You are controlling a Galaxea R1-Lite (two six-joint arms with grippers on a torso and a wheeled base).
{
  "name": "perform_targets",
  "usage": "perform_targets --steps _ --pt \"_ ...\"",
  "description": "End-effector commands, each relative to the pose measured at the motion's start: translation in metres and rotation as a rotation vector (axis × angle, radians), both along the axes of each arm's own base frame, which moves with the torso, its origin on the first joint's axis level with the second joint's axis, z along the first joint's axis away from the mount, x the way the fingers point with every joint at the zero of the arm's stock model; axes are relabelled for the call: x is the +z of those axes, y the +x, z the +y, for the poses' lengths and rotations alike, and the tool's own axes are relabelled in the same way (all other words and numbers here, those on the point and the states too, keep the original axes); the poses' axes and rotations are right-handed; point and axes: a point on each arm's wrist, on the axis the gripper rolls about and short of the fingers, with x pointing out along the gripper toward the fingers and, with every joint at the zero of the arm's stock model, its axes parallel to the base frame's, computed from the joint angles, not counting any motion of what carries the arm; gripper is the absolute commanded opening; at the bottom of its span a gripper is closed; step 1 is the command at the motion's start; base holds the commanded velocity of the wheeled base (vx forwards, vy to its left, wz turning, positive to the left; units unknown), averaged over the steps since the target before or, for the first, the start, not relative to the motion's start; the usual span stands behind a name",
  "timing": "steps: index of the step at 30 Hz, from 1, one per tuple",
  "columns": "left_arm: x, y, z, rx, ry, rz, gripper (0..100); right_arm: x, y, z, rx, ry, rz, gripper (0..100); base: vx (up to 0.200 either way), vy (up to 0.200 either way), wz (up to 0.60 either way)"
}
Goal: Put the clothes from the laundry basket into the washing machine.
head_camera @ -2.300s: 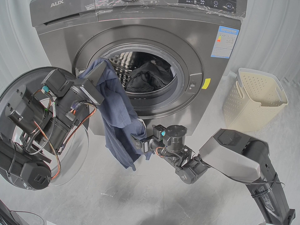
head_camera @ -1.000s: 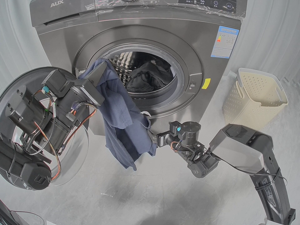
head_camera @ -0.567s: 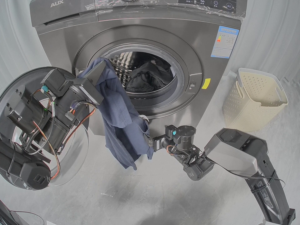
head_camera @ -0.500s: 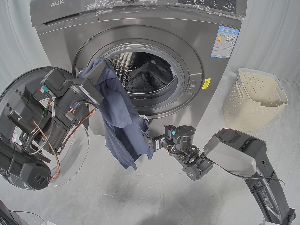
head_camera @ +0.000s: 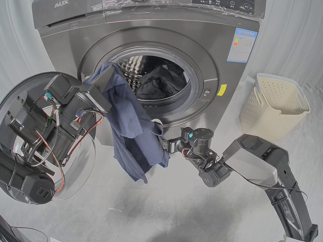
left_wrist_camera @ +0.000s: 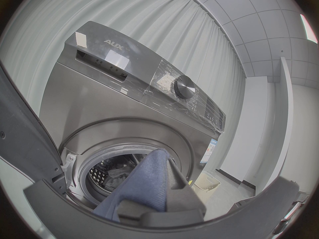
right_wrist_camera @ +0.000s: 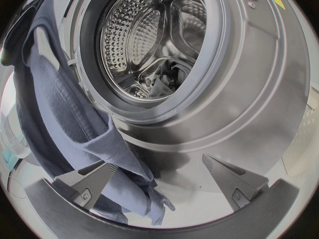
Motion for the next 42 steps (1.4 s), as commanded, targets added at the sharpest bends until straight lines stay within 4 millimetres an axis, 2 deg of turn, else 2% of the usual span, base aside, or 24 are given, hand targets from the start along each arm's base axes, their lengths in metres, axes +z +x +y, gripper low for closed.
perform_targets --steps 1,5,13,18,26,27,33,35,39,42 --pt "0.0 0.0 0.0 0.001 0.0 0.001 0 0.01 0.002 -0.002 -0.006 0.011 -0.019 100 0.0 0.0 0.0" --pt "0.0 0.0 0.0 0.001 0.0 0.001 0 0.008 0.0 0.003 0.004 0.01 -0.017 100 0.0 0.0 0.0" --pt "0.001 0.0 0.0 0.001 -0.002 -0.002 0 -0.005 -0.019 0.034 0.089 0.002 -0.009 100 0.0 0.0 0.0" --pt "0.001 0.0 0.0 0.001 -0.003 -0.003 0 0.001 -0.021 0.043 0.119 0.016 -0.029 100 0.0 0.0 0.0" --pt "0.001 -0.001 0.0 0.001 -0.003 -0.005 0 -0.007 -0.018 0.051 0.15 0.032 -0.054 100 0.0 0.0 0.0" --pt "0.001 -0.001 0.0 0.001 -0.003 -0.005 0 -0.007 -0.018 0.051 0.15 0.033 -0.055 0 0.0 0.0 0.0" --pt "0.0 0.0 0.0 0.001 0.0 0.001 0 0.001 -0.018 0.053 0.154 0.052 -0.084 0 0.0 0.0 0.0" --pt "-0.001 0.0 0.0 0.001 0.0 0.002 0 0.006 -0.016 0.047 0.142 0.053 -0.087 0 0.0 0.0 0.0" --pt "-0.001 0.001 0.0 0.001 0.002 0.005 0 0.037 -0.022 0.03 0.122 0.063 -0.107 0 0.0 0.0 0.0" --pt "-0.001 0.001 0.0 0.002 0.003 0.004 0 0.063 -0.034 0.006 0.096 0.053 -0.103 0 0.0 0.0 0.0"
